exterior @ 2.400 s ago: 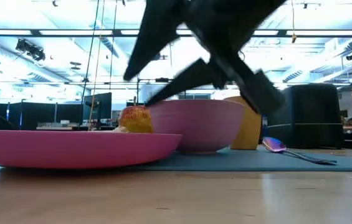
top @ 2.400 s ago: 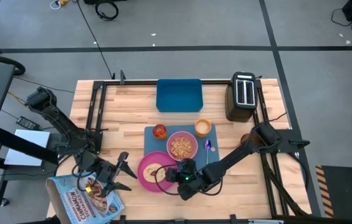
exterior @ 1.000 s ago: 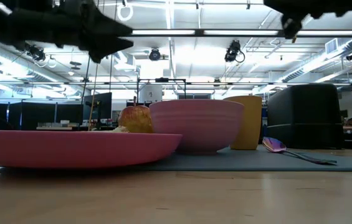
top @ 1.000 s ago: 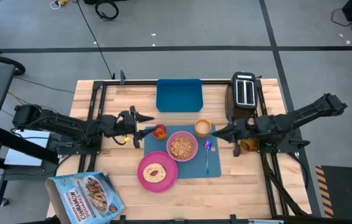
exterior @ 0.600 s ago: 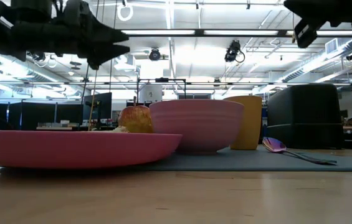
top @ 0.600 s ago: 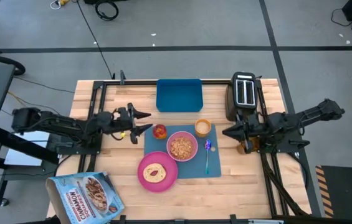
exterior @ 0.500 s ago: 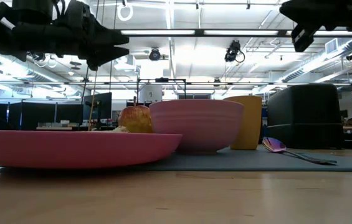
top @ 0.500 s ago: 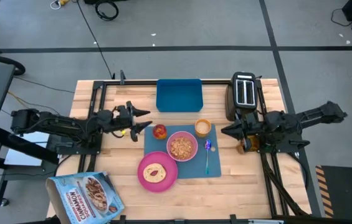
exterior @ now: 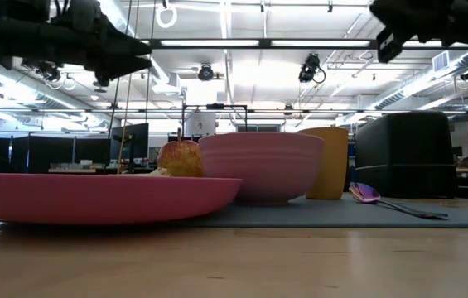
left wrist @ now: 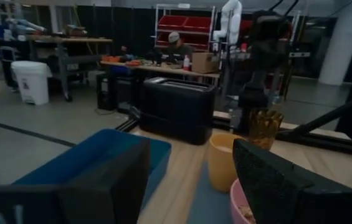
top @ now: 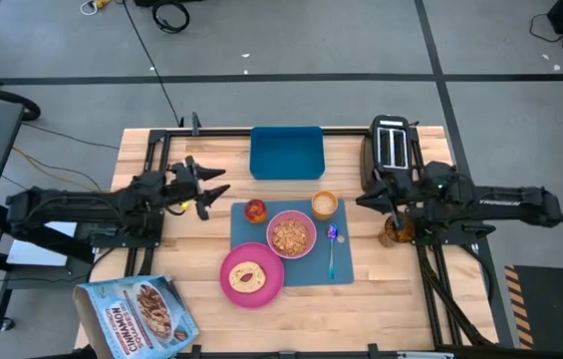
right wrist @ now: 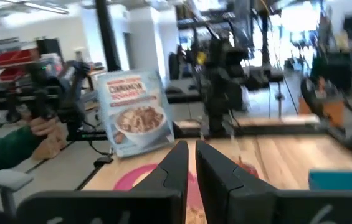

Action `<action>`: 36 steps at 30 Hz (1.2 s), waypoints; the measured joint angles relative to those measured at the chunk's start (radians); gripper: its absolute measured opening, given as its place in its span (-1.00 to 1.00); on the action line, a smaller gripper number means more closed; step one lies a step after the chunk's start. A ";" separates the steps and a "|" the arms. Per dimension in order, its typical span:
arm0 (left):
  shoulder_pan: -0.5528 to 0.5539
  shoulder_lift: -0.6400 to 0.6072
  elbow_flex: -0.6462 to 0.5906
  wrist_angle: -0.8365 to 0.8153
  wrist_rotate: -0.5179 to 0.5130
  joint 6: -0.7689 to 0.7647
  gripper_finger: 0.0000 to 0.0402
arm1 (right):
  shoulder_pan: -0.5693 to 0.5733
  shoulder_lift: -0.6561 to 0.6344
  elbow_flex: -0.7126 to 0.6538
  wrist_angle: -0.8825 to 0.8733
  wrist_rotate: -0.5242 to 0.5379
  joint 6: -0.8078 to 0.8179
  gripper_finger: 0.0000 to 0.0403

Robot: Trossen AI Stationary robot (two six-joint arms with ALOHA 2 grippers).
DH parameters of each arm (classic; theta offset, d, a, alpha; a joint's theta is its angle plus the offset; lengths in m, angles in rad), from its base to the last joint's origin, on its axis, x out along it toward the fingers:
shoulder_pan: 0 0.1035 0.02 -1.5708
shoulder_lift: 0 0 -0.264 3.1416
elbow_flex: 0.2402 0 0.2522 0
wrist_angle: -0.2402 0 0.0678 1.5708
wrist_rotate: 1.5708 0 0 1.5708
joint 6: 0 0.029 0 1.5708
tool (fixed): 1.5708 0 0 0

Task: Arrange a breakfast setting
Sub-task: Return to Home Position

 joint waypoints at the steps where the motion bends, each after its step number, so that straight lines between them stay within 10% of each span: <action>1: -0.008 -0.026 0.000 -0.030 -0.019 0.001 0.16 | -0.007 -0.011 0.003 0.001 -0.016 -0.019 -0.81; 16: -0.154 -0.233 0.000 -0.196 -0.106 0.065 -0.43 | -0.192 -0.219 0.004 -0.156 -0.283 0.009 -0.81; 36: -0.173 -0.472 -0.082 -0.320 -0.102 0.054 -0.83 | -0.285 -0.274 -0.033 -0.267 -0.344 0.039 -0.81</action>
